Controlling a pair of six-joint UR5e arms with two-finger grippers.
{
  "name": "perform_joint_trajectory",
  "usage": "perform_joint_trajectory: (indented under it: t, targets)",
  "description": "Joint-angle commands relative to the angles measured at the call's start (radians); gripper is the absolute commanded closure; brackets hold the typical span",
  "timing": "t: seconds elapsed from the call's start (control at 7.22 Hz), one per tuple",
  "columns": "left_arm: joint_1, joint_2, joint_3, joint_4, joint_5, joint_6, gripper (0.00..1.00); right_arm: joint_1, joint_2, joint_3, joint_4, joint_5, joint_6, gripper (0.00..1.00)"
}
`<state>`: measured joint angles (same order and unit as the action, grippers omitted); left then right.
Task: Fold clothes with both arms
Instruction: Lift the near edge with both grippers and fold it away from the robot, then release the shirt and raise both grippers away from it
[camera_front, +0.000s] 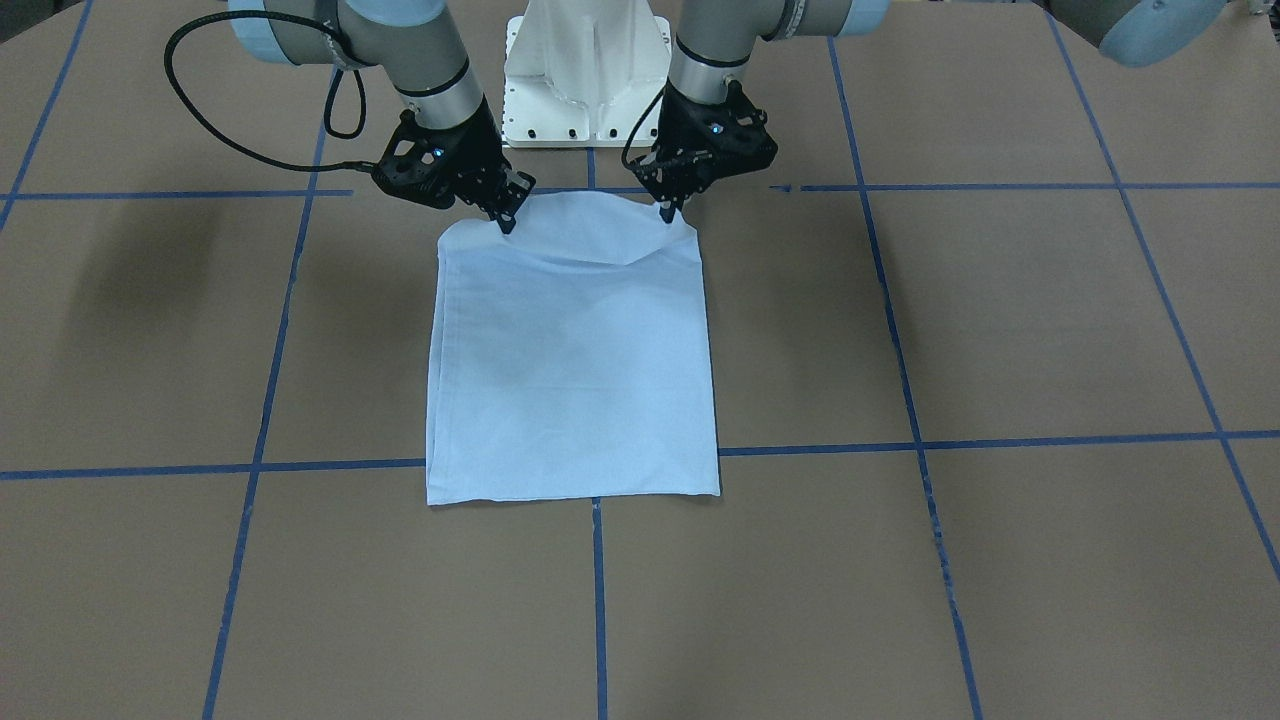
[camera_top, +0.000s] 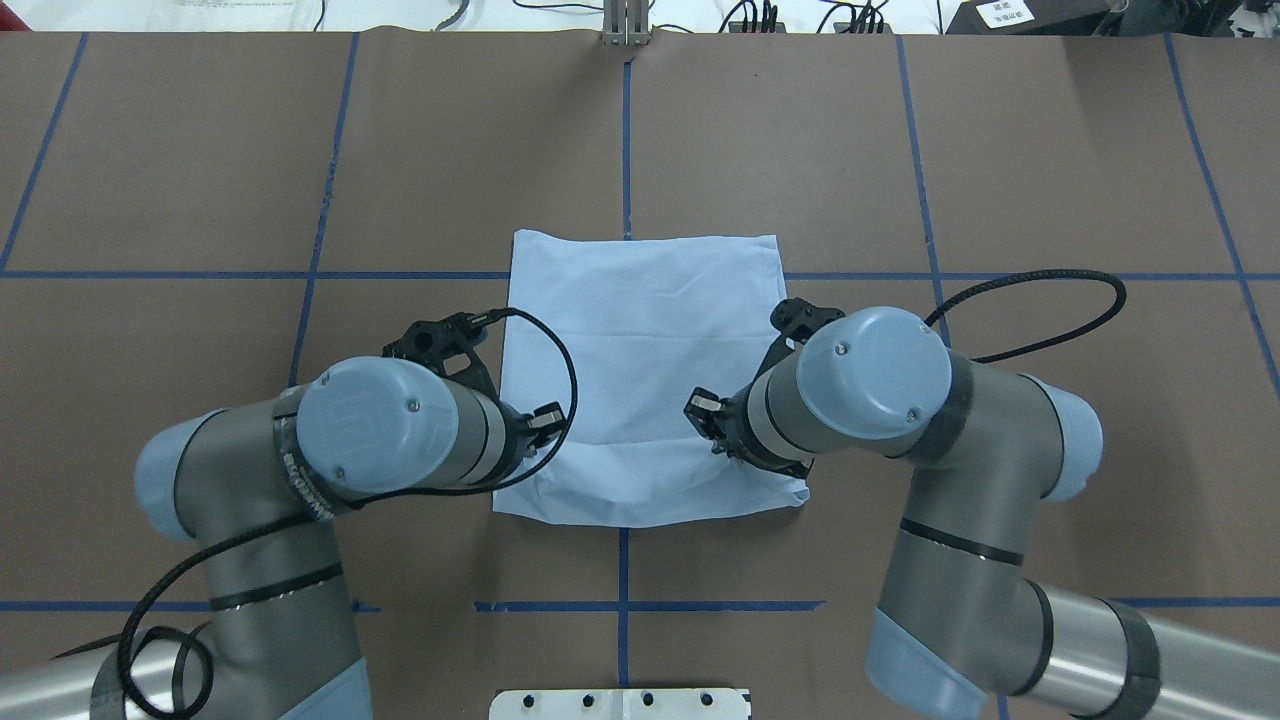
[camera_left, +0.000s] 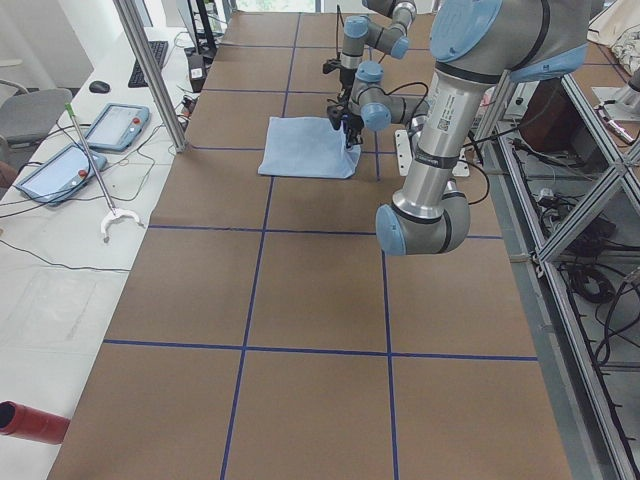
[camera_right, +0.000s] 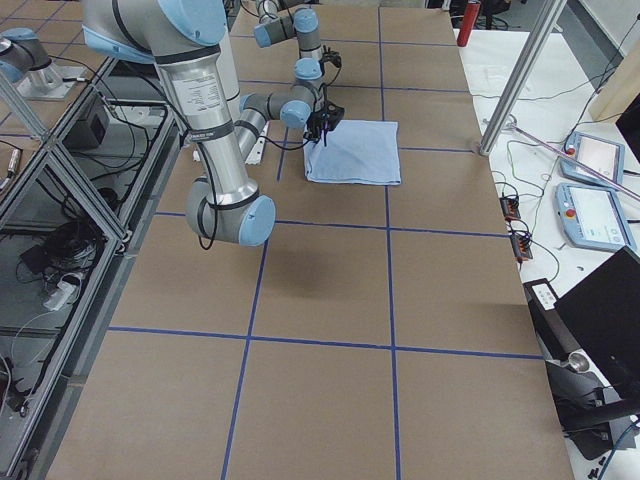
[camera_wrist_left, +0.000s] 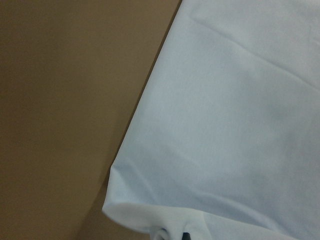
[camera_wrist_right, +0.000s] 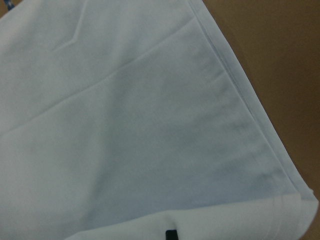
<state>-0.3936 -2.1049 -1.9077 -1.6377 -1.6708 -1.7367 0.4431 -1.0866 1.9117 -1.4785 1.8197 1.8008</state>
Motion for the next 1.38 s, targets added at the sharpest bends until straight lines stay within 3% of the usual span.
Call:
perform_joint_trajectory:
  t: [0.0,0.42,0.55,0.69,0.83,0.97,1.11,1.25]
  targets:
    - [-0.065,-0.024,0.104,-0.103,-0.001,0.009,1.0,0.074,0.089,-0.124,0.0,0.018,0.002,1.0]
    - [-0.121,-0.087,0.186,-0.143,-0.001,0.011,1.0,0.144,0.186,-0.279,0.001,0.056,0.0,1.0]
    - [-0.151,-0.136,0.294,-0.221,0.0,0.011,1.0,0.173,0.256,-0.392,0.013,0.078,-0.001,1.0]
    - [-0.192,-0.171,0.408,-0.285,0.0,0.014,1.0,0.213,0.289,-0.54,0.149,0.107,-0.001,1.0]
    - [-0.265,-0.211,0.534,-0.359,0.002,0.026,1.0,0.291,0.338,-0.712,0.273,0.172,-0.035,0.61]
    - [-0.328,-0.222,0.647,-0.454,0.002,0.105,0.28,0.334,0.374,-0.802,0.283,0.203,-0.175,0.01]
    - [-0.367,-0.222,0.676,-0.49,0.0,0.144,0.0,0.385,0.375,-0.825,0.282,0.208,-0.257,0.0]
    - [-0.373,-0.224,0.676,-0.493,-0.001,0.176,0.0,0.394,0.376,-0.833,0.282,0.21,-0.285,0.0]
